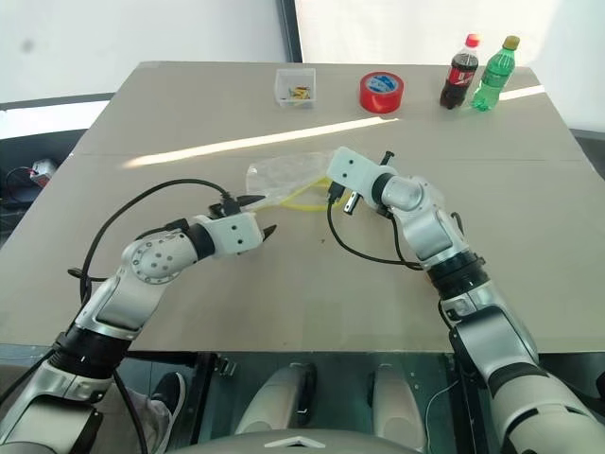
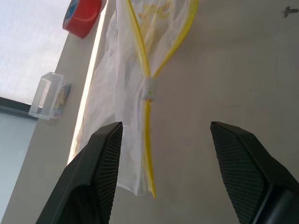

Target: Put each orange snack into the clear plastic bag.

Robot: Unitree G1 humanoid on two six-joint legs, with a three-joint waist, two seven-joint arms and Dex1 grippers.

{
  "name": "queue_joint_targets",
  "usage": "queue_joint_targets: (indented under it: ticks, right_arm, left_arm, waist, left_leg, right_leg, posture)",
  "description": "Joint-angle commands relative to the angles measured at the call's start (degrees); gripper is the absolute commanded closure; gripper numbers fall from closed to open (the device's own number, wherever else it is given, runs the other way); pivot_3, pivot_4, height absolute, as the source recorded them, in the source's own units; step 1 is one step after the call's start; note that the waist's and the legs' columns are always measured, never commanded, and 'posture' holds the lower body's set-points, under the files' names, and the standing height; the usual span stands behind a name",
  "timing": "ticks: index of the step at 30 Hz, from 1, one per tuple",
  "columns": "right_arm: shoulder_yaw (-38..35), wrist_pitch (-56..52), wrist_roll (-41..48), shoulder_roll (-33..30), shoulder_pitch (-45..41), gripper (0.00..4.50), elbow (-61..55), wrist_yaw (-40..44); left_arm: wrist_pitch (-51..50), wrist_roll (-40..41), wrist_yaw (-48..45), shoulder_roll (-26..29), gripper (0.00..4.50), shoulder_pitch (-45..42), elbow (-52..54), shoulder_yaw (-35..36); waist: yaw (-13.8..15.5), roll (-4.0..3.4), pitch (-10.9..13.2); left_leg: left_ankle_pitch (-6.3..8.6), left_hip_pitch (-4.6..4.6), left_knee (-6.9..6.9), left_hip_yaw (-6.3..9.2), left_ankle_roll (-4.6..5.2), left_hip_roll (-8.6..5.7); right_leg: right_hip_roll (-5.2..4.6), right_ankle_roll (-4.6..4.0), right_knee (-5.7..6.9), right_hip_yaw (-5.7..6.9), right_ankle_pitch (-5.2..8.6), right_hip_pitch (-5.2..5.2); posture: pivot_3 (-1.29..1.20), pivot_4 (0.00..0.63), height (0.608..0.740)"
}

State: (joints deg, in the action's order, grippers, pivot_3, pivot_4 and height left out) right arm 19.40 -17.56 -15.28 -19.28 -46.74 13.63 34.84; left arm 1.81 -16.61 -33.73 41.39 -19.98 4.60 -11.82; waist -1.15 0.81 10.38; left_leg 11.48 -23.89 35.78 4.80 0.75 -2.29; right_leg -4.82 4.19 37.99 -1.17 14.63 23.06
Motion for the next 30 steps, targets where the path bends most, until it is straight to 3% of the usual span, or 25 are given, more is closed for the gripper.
queue_joint_targets:
  ticks: [1, 5, 8, 9, 10, 14, 22, 25, 28, 30]
  right_arm:
    - [-1.3, 0.3, 0.3, 0.1, -1.5, 4.50, -2.8, -0.2]
    - [-1.3, 0.6, 0.4, -0.1, -1.2, 4.50, -3.1, 0.1]
    - [-1.3, 0.9, 0.5, -0.6, -0.8, 4.50, -3.9, 0.6]
    - [-1.3, 0.8, 0.6, -1.0, -0.6, 3.94, -4.4, 1.1]
    - [-1.4, 0.5, 0.6, -1.6, -0.1, 3.71, -5.5, 1.7]
    - [-3.5, -3.2, 0.5, -4.5, 4.1, 2.09, -13.1, 2.0]
    - [-7.5, -14.4, 4.5, -3.1, 11.9, 2.09, -30.7, 0.9]
    - [-5.8, -15.5, 4.7, -0.6, 13.4, 2.87, -31.7, -0.4]
    - [-3.9, -14.6, 4.2, 1.7, 13.3, 4.42, -29.3, -2.1]
    - [-3.1, -13.4, 4.0, 2.9, 12.5, 4.47, -26.4, -3.2]
  left_arm:
    - [1.9, -1.3, 1.3, -0.8, 2.57, -2.3, -1.3, 0.5]
    - [2.1, -2.5, 1.7, -2.2, 4.29, -3.7, -3.0, 0.0]
    - [2.1, -3.1, 1.9, -3.1, 4.42, -4.3, -4.0, 0.0]
    - [1.8, -3.1, 2.1, -3.6, 4.50, -4.5, -4.3, 0.1]
    - [1.4, -3.1, 2.3, -4.1, 4.50, -4.6, -4.5, 0.2]
    - [-0.2, -2.8, 2.2, -5.7, 4.50, -4.8, -4.4, 0.7]
    - [-7.3, 1.5, 1.2, -8.8, 4.50, -3.3, -1.2, 3.1]
    - [-8.8, 2.2, 0.6, -9.3, 4.50, -3.0, 0.3, 2.8]
    - [-9.7, 2.3, 0.4, -9.6, 4.50, -3.5, 1.0, 2.6]
    - [-10.2, 2.4, 0.3, -9.7, 4.50, -4.0, 1.2, 2.5]
  waist:
    - [0.0, 0.00, 0.0]
    - [0.0, 0.00, 0.0]
    - [-0.1, 0.00, 0.0]
    - [-0.1, 0.00, 0.0]
    - [0.0, 0.00, 0.0]
    - [0.2, 0.01, 0.0]
    - [-0.3, 0.01, 0.0]
    - [-0.6, 0.01, 0.0]
    - [-0.8, 0.01, 0.0]
    - [-0.9, 0.02, 0.0]
  left_leg:
    - [0.00, 0.00, 0.01, 0.01, 0.00, 0.00]
    - [0.00, 0.00, 0.02, 0.00, 0.00, 0.00]
    - [0.00, 0.00, 0.03, 0.00, 0.00, 0.00]
    - [0.00, 0.00, 0.03, 0.00, 0.00, 0.00]
    - [0.00, 0.00, 0.03, 0.00, 0.00, 0.00]
    - [0.00, 0.00, 0.07, 0.01, 0.00, 0.00]
    - [0.01, -0.07, 0.25, 0.04, 0.01, 0.02]
    - [0.01, -0.04, 0.29, 0.08, 0.01, 0.07]
    - [0.01, -0.03, 0.40, 0.07, 0.01, 0.06]
    - [0.01, -0.03, 0.47, 0.08, 0.01, 0.05]
  right_leg:
    - [0.00, 0.00, 0.00, 0.01, 0.00, 0.00]
    - [0.00, 0.00, 0.01, 0.01, 0.00, 0.00]
    - [0.00, 0.00, 0.02, 0.00, 0.00, 0.00]
    - [0.01, 0.00, 0.02, 0.00, 0.00, 0.00]
    - [0.01, 0.00, 0.03, 0.00, 0.00, 0.00]
    - [0.01, 0.00, 0.03, 0.01, 0.00, -0.01]
    - [0.03, 0.01, 0.15, 0.03, 0.00, -0.01]
    - [0.10, 0.01, 0.24, 0.04, 0.00, -0.02]
    - [0.09, 0.01, 0.35, 0.03, 0.00, -0.02]
    - [0.08, 0.01, 0.42, 0.02, 0.00, -0.02]
  posture:
    - [0.00, 0.150, 0.740]
    - [0.00, 0.150, 0.740]
    - [0.00, 0.150, 0.740]
    - [0.00, 0.150, 0.740]
    - [0.00, 0.150, 0.740]
    - [0.00, 0.150, 0.740]
    - [0.00, 0.150, 0.740]
    - [0.00, 0.150, 0.740]
    - [0.00, 0.150, 0.740]
    - [0.00, 0.150, 0.740]
